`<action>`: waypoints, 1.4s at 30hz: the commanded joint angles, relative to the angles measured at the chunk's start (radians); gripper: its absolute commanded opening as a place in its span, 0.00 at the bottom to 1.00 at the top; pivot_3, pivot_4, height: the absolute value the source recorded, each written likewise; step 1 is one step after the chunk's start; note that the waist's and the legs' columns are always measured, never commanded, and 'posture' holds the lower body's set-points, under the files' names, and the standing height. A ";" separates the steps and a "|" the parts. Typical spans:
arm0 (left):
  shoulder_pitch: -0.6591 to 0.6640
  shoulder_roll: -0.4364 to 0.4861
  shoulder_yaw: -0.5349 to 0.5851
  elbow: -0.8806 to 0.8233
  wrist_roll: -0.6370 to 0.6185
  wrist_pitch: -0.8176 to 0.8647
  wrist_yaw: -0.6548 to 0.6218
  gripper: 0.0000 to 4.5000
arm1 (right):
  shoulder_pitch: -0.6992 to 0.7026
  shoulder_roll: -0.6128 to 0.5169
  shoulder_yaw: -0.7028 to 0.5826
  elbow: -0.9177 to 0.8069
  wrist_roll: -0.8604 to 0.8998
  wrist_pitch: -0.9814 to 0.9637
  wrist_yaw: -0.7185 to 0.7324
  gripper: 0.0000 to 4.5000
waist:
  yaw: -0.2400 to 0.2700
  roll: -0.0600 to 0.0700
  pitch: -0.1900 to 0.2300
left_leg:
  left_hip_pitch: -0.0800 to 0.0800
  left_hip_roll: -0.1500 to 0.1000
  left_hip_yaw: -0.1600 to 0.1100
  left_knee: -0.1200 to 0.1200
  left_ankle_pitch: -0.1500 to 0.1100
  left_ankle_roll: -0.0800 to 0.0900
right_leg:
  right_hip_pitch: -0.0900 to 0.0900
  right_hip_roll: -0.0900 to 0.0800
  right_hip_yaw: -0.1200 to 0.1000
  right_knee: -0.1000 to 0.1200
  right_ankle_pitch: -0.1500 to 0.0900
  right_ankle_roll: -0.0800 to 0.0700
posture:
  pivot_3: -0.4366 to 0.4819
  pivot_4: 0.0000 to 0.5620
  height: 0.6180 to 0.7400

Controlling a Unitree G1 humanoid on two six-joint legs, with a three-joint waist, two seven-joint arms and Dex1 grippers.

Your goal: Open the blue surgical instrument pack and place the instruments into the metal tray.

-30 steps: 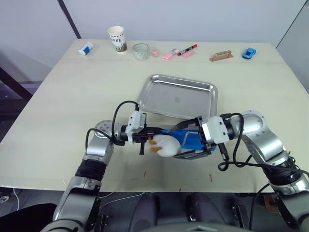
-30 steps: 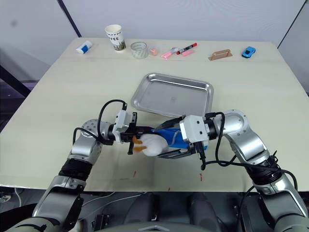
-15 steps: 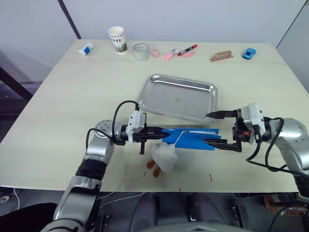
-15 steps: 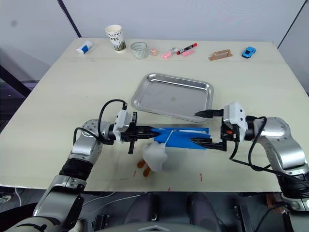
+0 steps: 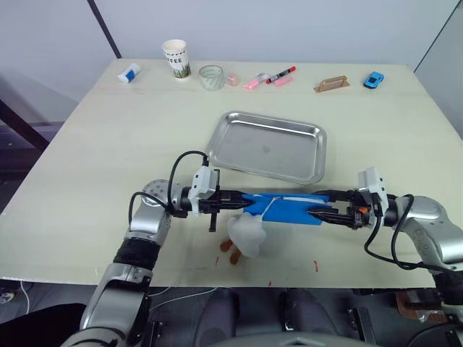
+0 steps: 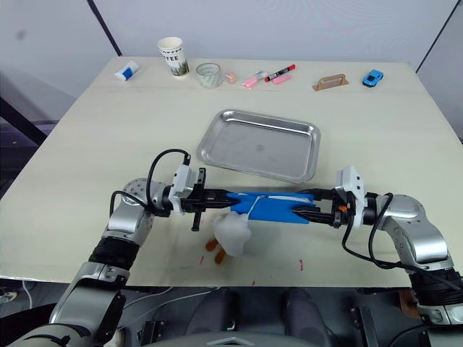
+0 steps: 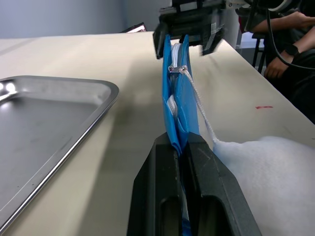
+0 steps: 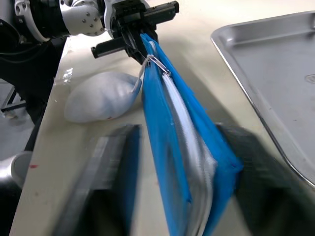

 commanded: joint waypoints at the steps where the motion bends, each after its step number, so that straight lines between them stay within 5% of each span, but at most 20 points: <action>1: 0.006 0.009 0.004 -0.007 0.002 0.006 0.000 0.00 | -0.002 -0.004 0.000 -0.005 -0.010 -0.028 0.016 0.12 | 0.000 0.000 0.000 | 0.000 0.000 0.000 0.000 0.000 0.000 | 0.000 0.000 0.000 0.000 0.000 0.000 | 0.48 0.27 0.88; 2: 0.006 0.009 0.004 -0.008 0.001 0.007 -0.001 0.00 | -0.001 -0.005 0.004 -0.001 -0.019 -0.037 0.020 0.03 | 0.000 0.000 0.000 | 0.000 0.000 0.000 0.000 0.000 0.000 | 0.000 0.000 0.000 0.000 0.000 0.000 | 0.48 0.27 0.88; 7: 0.000 0.018 0.012 -0.018 -0.024 0.064 -0.007 0.00 | -0.004 0.009 0.001 0.036 -0.046 -0.085 0.014 0.02 | -0.001 0.000 0.000 | 0.000 0.000 0.000 0.000 0.000 0.000 | 0.000 0.000 0.000 0.000 0.000 0.000 | 0.48 0.27 0.88; 12: 0.004 0.040 0.044 -0.059 -0.053 0.102 0.006 0.39 | -0.004 0.017 0.001 0.046 -0.059 -0.114 0.007 0.00 | -0.002 0.000 0.000 | 0.000 0.000 0.000 0.000 0.000 0.000 | 0.000 0.000 0.000 0.000 0.000 0.000 | 0.48 0.27 0.88; 18: 0.054 0.125 0.144 -0.191 -0.171 0.227 -0.005 0.99 | 0.004 0.019 -0.004 0.038 -0.053 -0.117 0.003 0.00 | -0.003 0.000 0.000 | 0.000 0.001 0.000 0.000 0.000 0.000 | 0.000 0.000 0.000 0.000 0.000 0.000 | 0.48 0.27 0.88; 26: 0.194 0.227 0.085 -0.455 -0.269 0.438 -0.071 0.99 | -0.004 0.014 0.000 0.042 -0.049 -0.103 0.010 0.00 | -0.003 0.000 0.000 | 0.000 0.001 0.000 0.000 0.000 0.000 | 0.000 0.000 0.000 0.000 0.000 0.000 | 0.48 0.27 0.88; 36: 0.173 0.137 -0.098 -0.319 0.005 0.228 0.001 0.99 | -0.024 0.012 0.004 0.057 -0.051 -0.094 0.017 0.00 | -0.001 0.000 0.000 | 0.001 0.000 0.000 0.000 0.000 0.000 | 0.000 0.000 0.000 0.000 0.000 0.000 | 0.48 0.27 0.88; 39: 0.166 0.125 -0.124 -0.266 0.051 0.171 0.006 0.83 | -0.026 0.010 0.004 0.059 -0.052 -0.095 0.018 0.00 | -0.001 0.000 0.000 | 0.001 0.000 0.001 0.000 0.000 0.000 | 0.000 0.000 0.000 0.000 0.000 0.000 | 0.48 0.27 0.88; 42: 0.158 0.118 -0.126 -0.224 0.084 0.116 0.029 0.52 | -0.028 0.013 0.005 0.058 -0.053 -0.095 0.015 0.00 | -0.001 0.000 0.000 | 0.001 0.000 0.000 0.000 0.000 0.000 | 0.000 0.000 0.001 0.000 0.000 0.000 | 0.48 0.27 0.88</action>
